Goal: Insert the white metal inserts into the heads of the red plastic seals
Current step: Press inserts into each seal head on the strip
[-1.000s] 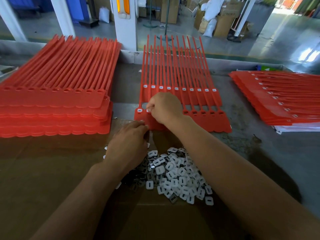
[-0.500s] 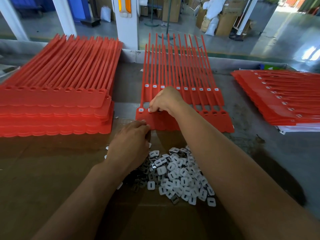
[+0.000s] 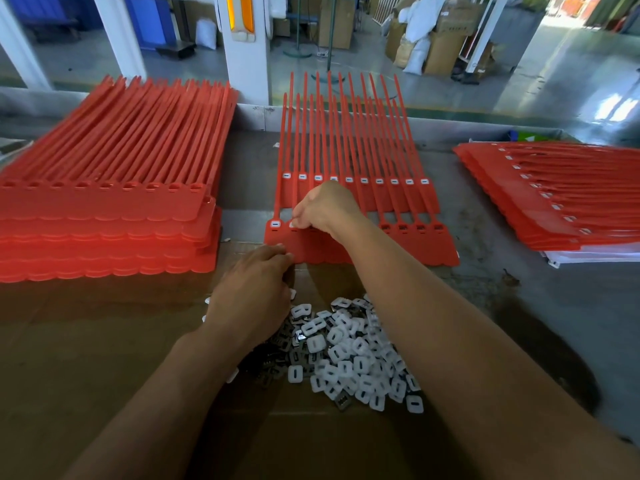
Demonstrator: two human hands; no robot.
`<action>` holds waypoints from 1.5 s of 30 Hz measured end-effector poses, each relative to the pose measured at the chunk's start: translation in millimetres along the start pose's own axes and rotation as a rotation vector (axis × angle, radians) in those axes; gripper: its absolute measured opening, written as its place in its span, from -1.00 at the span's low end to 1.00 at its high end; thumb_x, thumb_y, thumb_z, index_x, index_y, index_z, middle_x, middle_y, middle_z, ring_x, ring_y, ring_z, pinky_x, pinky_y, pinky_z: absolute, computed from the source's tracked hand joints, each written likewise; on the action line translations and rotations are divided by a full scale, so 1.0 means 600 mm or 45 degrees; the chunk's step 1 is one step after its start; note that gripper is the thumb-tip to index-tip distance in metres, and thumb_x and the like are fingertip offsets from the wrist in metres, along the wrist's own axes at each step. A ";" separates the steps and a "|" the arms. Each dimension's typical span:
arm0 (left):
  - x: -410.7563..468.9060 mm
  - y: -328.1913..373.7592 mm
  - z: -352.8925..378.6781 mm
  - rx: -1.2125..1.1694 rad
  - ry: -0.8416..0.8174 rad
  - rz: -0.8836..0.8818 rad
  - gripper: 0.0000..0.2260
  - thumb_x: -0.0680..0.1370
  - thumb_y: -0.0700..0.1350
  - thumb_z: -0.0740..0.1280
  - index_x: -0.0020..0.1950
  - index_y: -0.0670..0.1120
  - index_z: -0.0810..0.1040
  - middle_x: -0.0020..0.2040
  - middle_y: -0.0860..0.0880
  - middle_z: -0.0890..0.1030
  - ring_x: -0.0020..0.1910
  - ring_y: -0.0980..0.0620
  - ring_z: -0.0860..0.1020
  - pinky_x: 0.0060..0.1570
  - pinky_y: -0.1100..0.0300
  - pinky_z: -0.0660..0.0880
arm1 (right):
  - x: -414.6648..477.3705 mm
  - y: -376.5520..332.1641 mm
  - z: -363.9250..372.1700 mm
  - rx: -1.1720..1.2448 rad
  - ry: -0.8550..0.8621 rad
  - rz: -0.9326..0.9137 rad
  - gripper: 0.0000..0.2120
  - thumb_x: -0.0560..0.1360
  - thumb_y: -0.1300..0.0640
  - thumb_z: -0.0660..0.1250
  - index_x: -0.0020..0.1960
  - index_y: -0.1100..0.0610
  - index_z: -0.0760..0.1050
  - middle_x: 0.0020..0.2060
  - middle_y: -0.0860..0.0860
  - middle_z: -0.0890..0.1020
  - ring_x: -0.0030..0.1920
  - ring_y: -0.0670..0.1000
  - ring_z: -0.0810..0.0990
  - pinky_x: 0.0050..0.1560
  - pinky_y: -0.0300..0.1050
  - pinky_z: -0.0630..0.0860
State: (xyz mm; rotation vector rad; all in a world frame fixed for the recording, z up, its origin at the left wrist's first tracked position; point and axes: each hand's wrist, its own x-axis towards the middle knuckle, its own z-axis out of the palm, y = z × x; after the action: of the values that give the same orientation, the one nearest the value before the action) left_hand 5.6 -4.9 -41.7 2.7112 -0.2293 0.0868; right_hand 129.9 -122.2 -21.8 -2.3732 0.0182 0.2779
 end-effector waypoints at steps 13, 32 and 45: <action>0.003 -0.007 -0.002 -0.117 -0.022 0.003 -0.56 0.49 -0.29 0.17 0.35 -0.02 0.42 0.43 0.02 0.32 0.40 0.01 0.26 0.38 0.10 0.19 | -0.147 0.004 -0.026 -0.228 -0.381 -0.343 -0.92 0.38 0.17 0.45 -0.14 0.03 0.62 -0.20 -0.09 0.61 -0.14 -0.11 0.54 -0.12 -0.25 0.44; 0.005 -0.008 0.000 -0.139 -0.010 0.022 -0.62 0.48 -0.31 0.20 0.25 -0.06 0.52 0.41 -0.01 0.35 0.38 0.00 0.30 0.35 0.06 0.25 | -0.163 0.003 0.005 -0.433 -0.337 -0.412 -0.81 0.47 0.25 0.31 0.06 0.19 0.58 -0.02 0.09 0.61 0.01 0.05 0.57 0.04 -0.05 0.52; 0.007 -0.003 0.000 -0.095 -0.008 -0.040 -0.56 0.51 -0.31 0.14 0.37 -0.06 0.39 0.44 0.04 0.30 0.41 0.04 0.23 0.41 0.07 0.16 | -0.172 0.050 -0.064 -0.357 -0.530 -0.334 -0.84 0.37 0.16 0.48 -0.23 -0.07 0.55 -0.26 -0.20 0.58 -0.16 -0.22 0.55 -0.08 -0.27 0.51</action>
State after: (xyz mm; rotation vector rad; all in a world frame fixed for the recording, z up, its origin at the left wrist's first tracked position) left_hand 9.9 -3.6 -42.1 2.6404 -0.1879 0.0591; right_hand 33.8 -176.8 6.0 -2.5077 -0.5560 0.6762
